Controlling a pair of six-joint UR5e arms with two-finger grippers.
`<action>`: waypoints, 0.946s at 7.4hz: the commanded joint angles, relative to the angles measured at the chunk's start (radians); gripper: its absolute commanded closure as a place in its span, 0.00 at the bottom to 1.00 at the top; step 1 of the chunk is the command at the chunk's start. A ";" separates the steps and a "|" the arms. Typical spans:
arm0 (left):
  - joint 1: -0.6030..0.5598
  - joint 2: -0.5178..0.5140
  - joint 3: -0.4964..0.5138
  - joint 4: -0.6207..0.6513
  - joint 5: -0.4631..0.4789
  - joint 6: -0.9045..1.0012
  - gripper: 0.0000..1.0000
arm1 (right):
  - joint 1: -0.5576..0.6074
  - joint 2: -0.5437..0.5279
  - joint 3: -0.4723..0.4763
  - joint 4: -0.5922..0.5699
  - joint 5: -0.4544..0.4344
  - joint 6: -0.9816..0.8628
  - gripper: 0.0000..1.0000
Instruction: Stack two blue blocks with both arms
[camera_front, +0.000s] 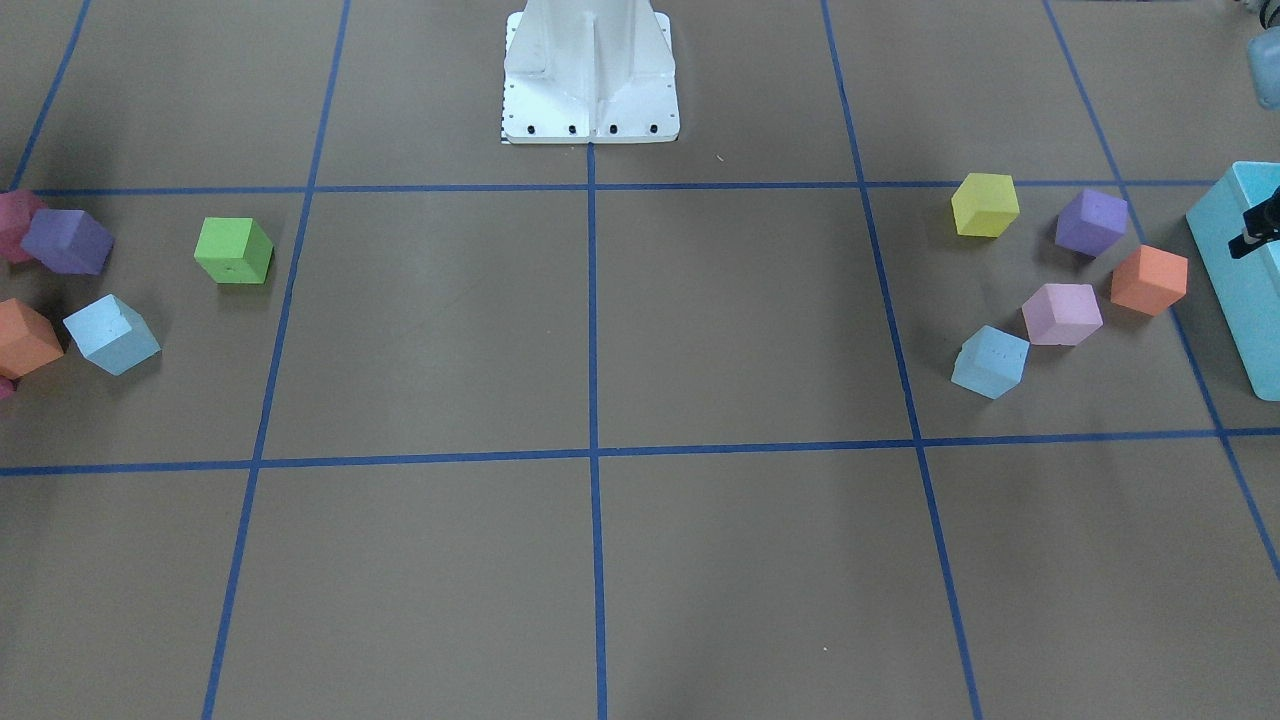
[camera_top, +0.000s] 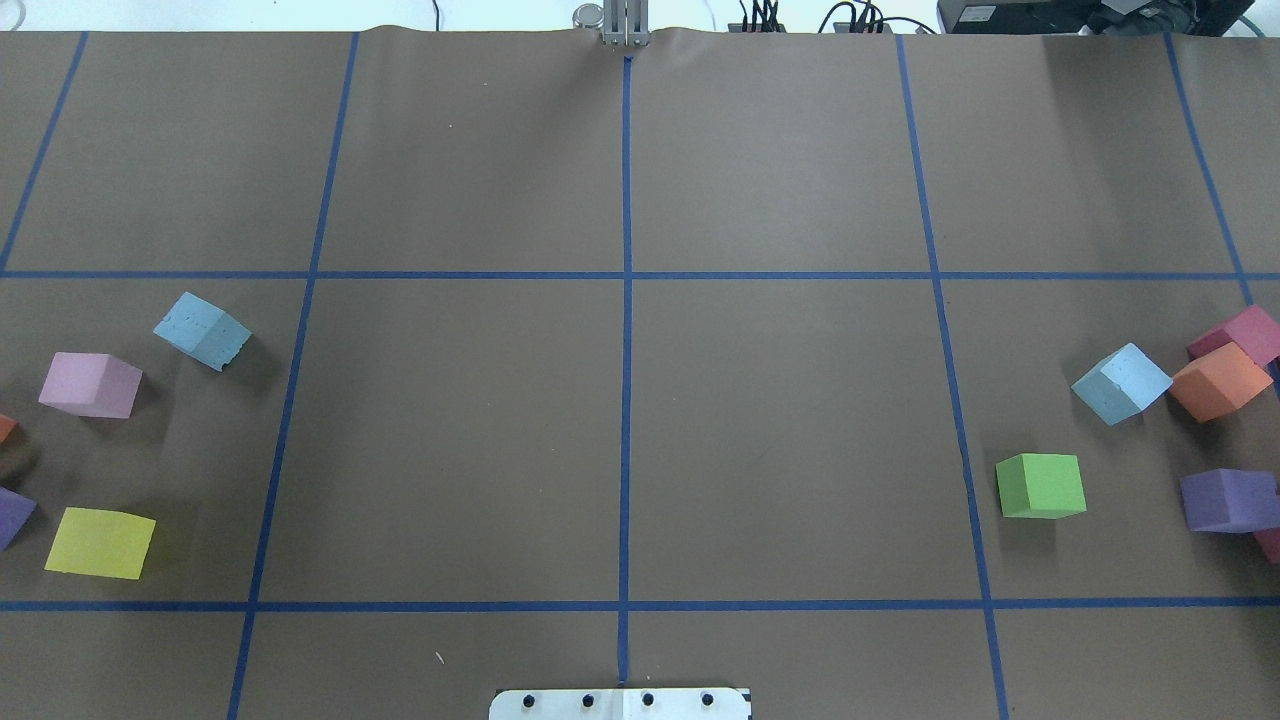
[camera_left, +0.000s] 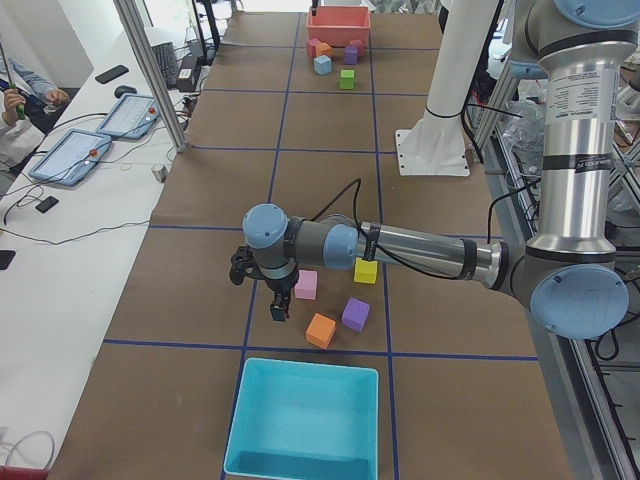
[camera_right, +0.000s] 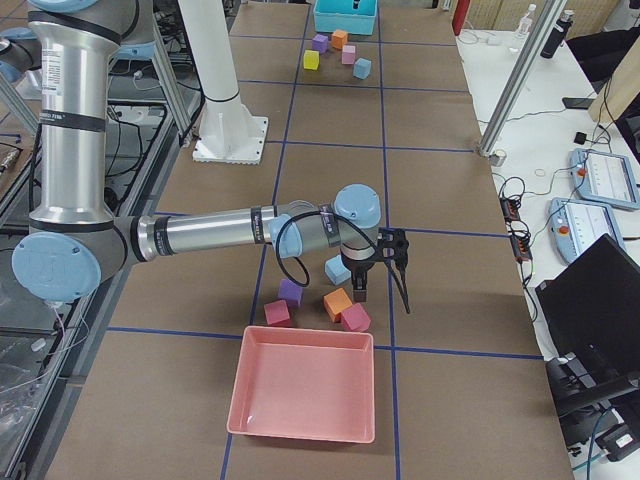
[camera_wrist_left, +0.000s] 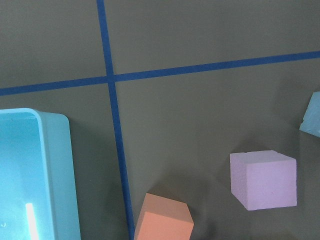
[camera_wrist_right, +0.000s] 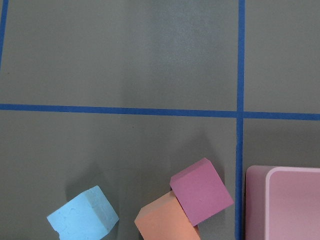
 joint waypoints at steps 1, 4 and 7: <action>0.001 -0.002 -0.001 0.001 -0.002 -0.002 0.01 | 0.000 0.005 0.009 0.014 -0.031 -0.014 0.00; 0.010 -0.067 -0.024 0.004 -0.008 -0.161 0.01 | -0.020 0.090 -0.005 0.032 -0.045 -0.005 0.00; 0.149 -0.144 -0.034 -0.036 -0.024 -0.369 0.01 | -0.105 0.065 -0.007 0.058 0.035 -0.005 0.00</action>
